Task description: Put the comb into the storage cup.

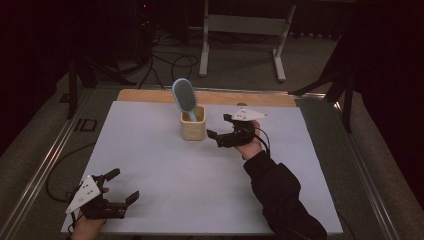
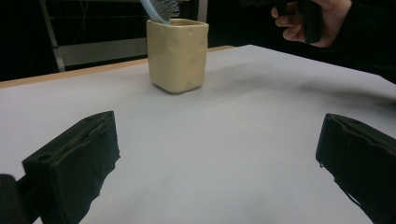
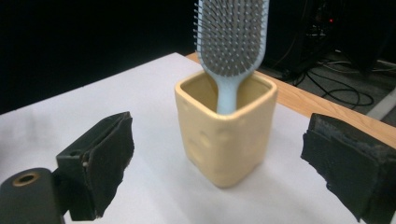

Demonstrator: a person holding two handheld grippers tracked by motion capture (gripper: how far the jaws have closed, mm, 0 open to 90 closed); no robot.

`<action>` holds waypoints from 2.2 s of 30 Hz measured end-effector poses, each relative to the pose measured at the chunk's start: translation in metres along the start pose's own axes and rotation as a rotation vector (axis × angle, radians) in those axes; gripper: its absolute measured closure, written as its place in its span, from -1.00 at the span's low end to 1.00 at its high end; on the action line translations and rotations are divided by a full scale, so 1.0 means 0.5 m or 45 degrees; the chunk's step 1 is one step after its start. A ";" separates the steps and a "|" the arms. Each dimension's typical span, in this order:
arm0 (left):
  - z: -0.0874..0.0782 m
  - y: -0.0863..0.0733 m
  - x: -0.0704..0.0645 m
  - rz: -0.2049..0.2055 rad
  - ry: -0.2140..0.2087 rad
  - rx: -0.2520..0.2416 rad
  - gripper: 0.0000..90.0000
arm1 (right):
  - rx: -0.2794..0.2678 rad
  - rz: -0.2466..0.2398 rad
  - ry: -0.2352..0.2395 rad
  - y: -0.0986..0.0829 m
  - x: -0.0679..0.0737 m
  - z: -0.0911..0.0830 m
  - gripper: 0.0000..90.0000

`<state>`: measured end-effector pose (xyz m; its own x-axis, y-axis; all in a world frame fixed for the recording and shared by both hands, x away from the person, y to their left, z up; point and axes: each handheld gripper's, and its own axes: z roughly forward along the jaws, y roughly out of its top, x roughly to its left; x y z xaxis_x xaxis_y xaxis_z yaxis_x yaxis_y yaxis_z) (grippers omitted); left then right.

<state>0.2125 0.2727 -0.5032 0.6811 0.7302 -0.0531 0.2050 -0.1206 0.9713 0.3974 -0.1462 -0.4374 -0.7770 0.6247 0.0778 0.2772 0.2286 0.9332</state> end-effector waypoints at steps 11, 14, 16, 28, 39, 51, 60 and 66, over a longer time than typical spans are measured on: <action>0.001 0.000 -0.001 0.001 -0.001 0.003 -1.00 | 0.034 0.005 -0.005 -0.035 -0.002 -0.054 -0.81; 0.001 0.000 0.000 -0.001 0.000 0.002 -1.00 | 0.034 0.017 -0.004 -0.046 -0.003 -0.070 -0.81; 0.001 0.000 0.000 -0.001 0.000 0.002 -1.00 | 0.041 0.014 -0.002 -0.054 -0.003 -0.079 -0.81; 0.002 0.000 -0.001 0.000 -0.001 0.005 -1.00 | 0.069 0.042 -0.015 -0.109 0.001 -0.134 -0.81; 0.001 0.001 -0.001 0.002 0.001 0.005 -1.00 | 0.093 0.047 -0.017 -0.152 0.015 -0.180 -0.81; 0.001 0.000 -0.002 0.002 0.003 0.006 -1.00 | 0.115 0.094 -0.054 -0.206 0.019 -0.245 -0.81; 0.000 0.000 -0.002 0.002 0.001 0.005 -1.00 | 0.123 0.125 -0.104 -0.235 0.024 -0.290 -0.81; 0.000 0.000 -0.002 0.004 -0.001 0.006 -1.00 | 0.144 0.126 -0.149 -0.257 0.031 -0.317 -0.81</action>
<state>0.2118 0.2716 -0.5030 0.6822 0.7295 -0.0505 0.2063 -0.1257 0.9704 0.2602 -0.2841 -0.5008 -0.6734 0.7296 0.1195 0.4160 0.2403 0.8770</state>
